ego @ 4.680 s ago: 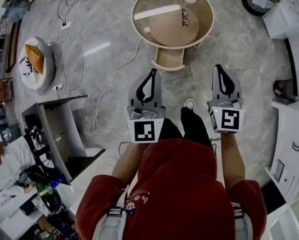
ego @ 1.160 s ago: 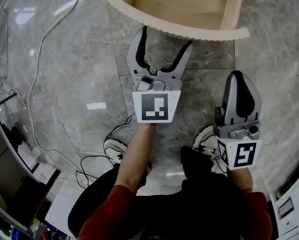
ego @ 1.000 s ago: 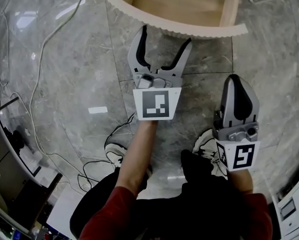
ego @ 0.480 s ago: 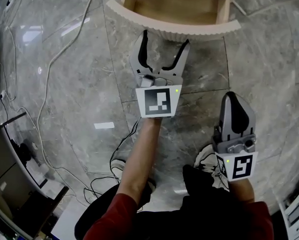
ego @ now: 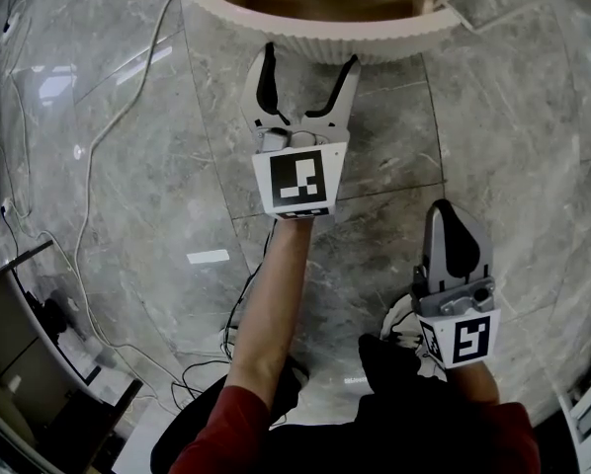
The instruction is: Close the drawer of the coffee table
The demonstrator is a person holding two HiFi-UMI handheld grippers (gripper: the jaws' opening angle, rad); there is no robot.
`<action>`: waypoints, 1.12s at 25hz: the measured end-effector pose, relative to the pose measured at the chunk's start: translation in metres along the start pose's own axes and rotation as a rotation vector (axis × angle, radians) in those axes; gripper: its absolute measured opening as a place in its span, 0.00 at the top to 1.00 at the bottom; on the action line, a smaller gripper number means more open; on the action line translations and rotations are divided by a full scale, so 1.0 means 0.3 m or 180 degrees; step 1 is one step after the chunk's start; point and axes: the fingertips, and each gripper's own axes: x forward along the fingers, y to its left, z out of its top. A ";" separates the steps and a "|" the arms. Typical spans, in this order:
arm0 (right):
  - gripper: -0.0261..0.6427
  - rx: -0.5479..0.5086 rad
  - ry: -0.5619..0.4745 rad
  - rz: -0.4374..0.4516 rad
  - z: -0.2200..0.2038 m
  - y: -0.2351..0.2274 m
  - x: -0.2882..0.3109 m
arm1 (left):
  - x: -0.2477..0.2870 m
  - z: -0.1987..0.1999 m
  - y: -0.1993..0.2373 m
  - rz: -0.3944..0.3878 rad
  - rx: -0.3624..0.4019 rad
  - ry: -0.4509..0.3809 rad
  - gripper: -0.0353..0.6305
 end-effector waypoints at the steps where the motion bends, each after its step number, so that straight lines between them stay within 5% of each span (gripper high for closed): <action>1: 0.92 0.0008 0.0000 -0.0013 -0.001 -0.008 0.000 | 0.014 0.009 0.003 0.0012 -0.0017 -0.0066 0.33; 28: 0.92 0.0163 0.0107 -0.0120 -0.040 -0.121 0.008 | 0.243 0.043 0.030 0.0005 -0.0118 -0.0003 0.33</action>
